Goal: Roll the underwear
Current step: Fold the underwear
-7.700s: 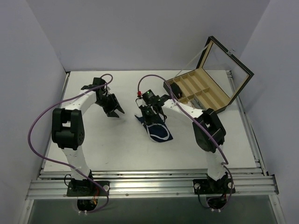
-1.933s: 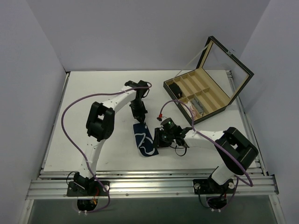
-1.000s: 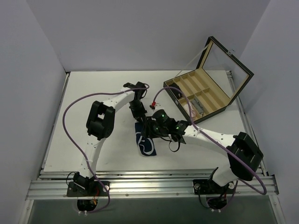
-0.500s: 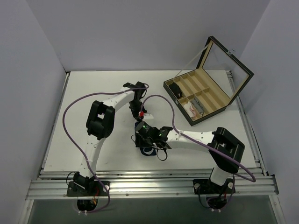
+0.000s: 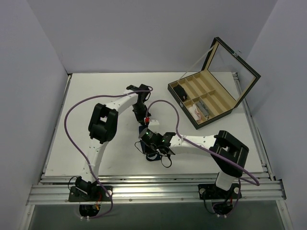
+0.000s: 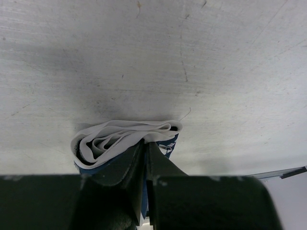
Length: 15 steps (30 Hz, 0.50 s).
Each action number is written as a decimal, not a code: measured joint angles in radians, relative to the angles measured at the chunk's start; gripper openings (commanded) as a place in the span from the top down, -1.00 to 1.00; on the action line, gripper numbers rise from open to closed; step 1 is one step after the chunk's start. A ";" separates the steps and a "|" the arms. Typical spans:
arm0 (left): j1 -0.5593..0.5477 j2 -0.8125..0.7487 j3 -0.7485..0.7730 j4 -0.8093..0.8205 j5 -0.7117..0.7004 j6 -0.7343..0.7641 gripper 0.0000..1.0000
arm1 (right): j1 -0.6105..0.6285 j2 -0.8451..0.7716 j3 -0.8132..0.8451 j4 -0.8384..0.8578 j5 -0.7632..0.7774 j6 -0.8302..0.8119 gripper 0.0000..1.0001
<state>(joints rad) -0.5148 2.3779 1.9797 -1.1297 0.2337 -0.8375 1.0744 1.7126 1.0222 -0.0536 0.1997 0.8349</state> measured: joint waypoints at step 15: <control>0.005 0.001 0.001 -0.001 0.002 0.007 0.60 | -0.002 -0.092 -0.273 0.218 -0.027 0.111 1.00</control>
<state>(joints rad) -0.5095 2.3791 1.9808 -1.1305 0.2359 -0.8307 1.0725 1.6207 0.7494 0.1642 0.1722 0.9459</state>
